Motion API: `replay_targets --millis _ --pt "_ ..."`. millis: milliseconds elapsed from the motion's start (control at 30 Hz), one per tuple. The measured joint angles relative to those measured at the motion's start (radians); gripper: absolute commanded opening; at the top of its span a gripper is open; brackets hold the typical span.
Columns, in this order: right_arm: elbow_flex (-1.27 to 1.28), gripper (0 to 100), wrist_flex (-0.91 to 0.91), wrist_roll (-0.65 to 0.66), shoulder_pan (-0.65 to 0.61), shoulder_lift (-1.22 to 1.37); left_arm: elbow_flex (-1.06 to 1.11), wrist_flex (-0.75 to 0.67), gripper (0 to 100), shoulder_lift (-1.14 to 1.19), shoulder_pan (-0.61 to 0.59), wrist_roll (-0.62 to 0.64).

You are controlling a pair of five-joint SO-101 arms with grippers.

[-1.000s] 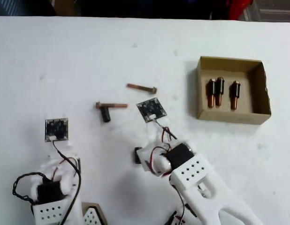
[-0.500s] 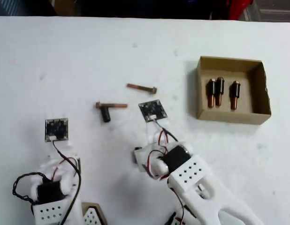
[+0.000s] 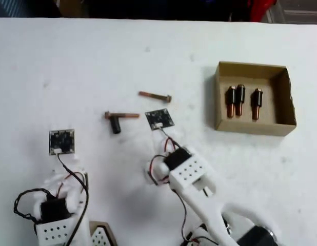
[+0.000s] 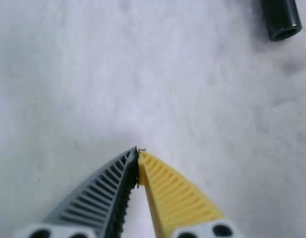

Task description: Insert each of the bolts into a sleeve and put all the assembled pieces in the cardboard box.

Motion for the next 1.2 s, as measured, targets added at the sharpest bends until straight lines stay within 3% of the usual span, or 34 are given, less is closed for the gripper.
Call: replay_targets --millis 300,633,867,1033,1200 --pt "-0.12 14.8 0.0 -0.002 0.0 0.144 0.0 0.0 2 0.0 0.0 0.0" --pt "-0.235 14.8 0.0 -0.176 -0.009 0.315 0.0 0.0 2 0.0 0.0 0.0" --pt "-0.316 14.4 0.0 -0.198 -0.04 0.476 0.0 0.0 2 0.0 0.0 0.0" --pt "-0.324 1.0 0.002 -0.198 -0.038 0.483 0.0 0.0 2 0.0 0.0 0.0" --pt "-0.324 1.4 0.002 -0.198 -0.037 0.494 0.0 0.0 2 0.0 0.0 0.0"
